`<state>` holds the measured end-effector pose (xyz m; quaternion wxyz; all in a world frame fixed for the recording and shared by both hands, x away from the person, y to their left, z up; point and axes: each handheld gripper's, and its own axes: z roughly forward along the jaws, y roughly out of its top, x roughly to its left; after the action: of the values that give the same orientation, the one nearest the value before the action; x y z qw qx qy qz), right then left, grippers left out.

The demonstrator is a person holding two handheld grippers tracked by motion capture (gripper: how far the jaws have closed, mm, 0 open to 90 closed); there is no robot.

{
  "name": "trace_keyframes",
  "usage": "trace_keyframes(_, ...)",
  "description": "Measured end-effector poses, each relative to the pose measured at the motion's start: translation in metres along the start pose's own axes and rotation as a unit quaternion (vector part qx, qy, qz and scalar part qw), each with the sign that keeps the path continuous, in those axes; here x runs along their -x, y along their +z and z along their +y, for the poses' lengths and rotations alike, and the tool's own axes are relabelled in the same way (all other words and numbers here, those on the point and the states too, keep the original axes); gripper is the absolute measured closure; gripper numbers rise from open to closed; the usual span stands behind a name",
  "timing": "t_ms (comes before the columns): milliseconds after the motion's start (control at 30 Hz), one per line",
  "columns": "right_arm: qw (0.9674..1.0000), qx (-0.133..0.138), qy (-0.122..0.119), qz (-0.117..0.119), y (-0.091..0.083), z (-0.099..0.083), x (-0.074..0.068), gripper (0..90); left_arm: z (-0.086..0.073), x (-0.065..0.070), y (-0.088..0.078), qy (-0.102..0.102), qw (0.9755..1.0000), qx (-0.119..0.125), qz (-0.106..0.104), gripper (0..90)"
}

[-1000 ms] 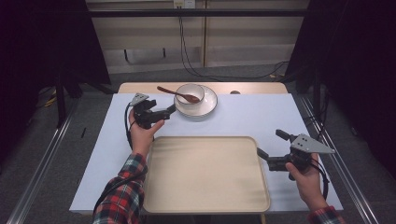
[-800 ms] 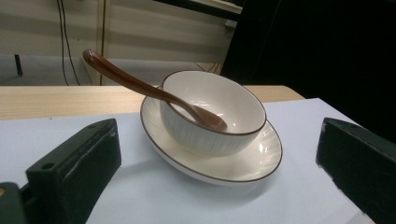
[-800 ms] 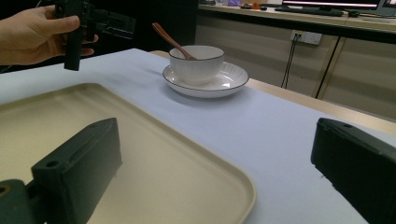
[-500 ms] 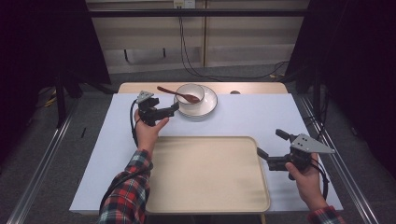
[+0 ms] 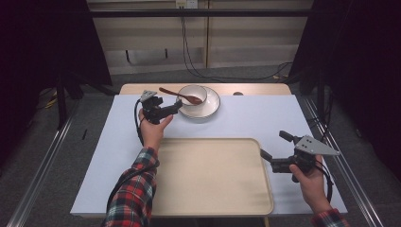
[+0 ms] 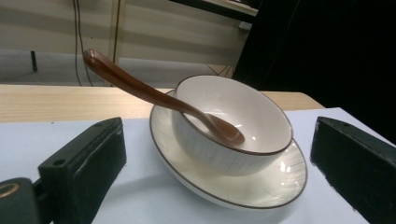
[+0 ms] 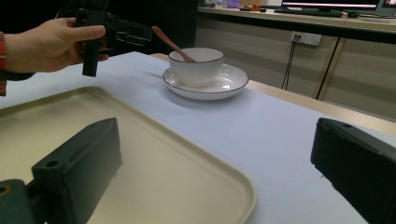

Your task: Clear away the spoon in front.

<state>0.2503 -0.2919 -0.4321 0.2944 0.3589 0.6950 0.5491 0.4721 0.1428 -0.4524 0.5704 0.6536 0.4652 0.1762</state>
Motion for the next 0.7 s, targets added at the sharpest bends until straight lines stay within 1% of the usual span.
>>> trace_keyframes(67,1.0,0.001,0.0,0.0,0.0,0.0,0.0,1.3,0.0,-0.002,0.002,0.002,1.0,-0.003,0.0,3.8)
trace_keyframes(100,1.0,0.0,0.002,-0.001,0.0,0.0,0.0,1.3,0.0,-0.003,0.004,0.001,1.0,-0.003,0.005,4.1)
trace_keyframes(133,1.0,0.0,0.002,-0.001,0.0,0.0,0.0,1.3,0.0,-0.004,0.006,-0.003,1.0,-0.001,0.005,4.5)
trace_keyframes(200,1.0,0.0,0.002,-0.001,0.0,0.0,0.0,1.3,0.0,-0.005,0.008,-0.005,1.0,0.0,0.007,5.0)
trace_keyframes(233,1.0,0.001,0.002,0.0,0.001,0.0,0.0,1.3,0.0,-0.006,0.011,-0.009,0.9999,0.001,0.012,5.7)
trace_keyframes(267,1.0,0.002,0.001,0.0,0.0,0.0,0.001,1.3,0.0,-0.006,0.011,-0.009,0.9999,0.001,0.012,6.0)
trace_keyframes(300,1.0,0.002,0.001,0.0,0.0,0.0,0.001,1.3,0.001,-0.006,0.014,-0.008,0.9998,-0.002,0.019,6.6)
trace_keyframes(367,1.0,0.002,0.001,0.001,0.0,0.0,0.001,1.3,0.001,-0.007,0.015,-0.007,0.9998,-0.001,0.017,7.3)
trace_keyframes(400,1.0,0.001,0.002,0.0,0.0,0.0,0.001,1.3,0.002,-0.007,0.016,-0.012,0.9997,0.002,0.019,7.8)
trace_keyframes(500,1.0,0.002,0.003,0.004,-0.001,0.0,0.001,1.3,0.003,-0.006,0.019,-0.012,0.9997,-0.001,0.022,9.3)
trace_keyframes(533,1.0,0.002,0.003,0.004,-0.001,0.0,0.001,1.3,0.003,-0.006,0.02,-0.012,0.9996,0.003,0.024,9.3)
trace_keyframes(567,1.0,0.003,0.005,0.005,0.0,0.0,0.001,1.3,0.003,-0.005,0.021,-0.021,0.9994,0.006,0.026,10.1)
trace_keyframes(600,1.0,0.003,0.005,0.005,0.0,0.0,0.001,1.3,0.003,-0.005,0.021,-0.021,0.9994,0.006,0.026,10.5)
trace_keyframes(633,1.0,0.003,0.003,0.004,0.0,0.0,0.001,1.3,0.003,-0.006,0.022,-0.019,0.9993,0.003,0.031,11.2)
trace_keyframes(700,1.0,0.002,0.002,0.003,0.0,0.0,0.001,1.3,0.003,-0.007,0.023,-0.026,0.9991,0.005,0.033,11.6)
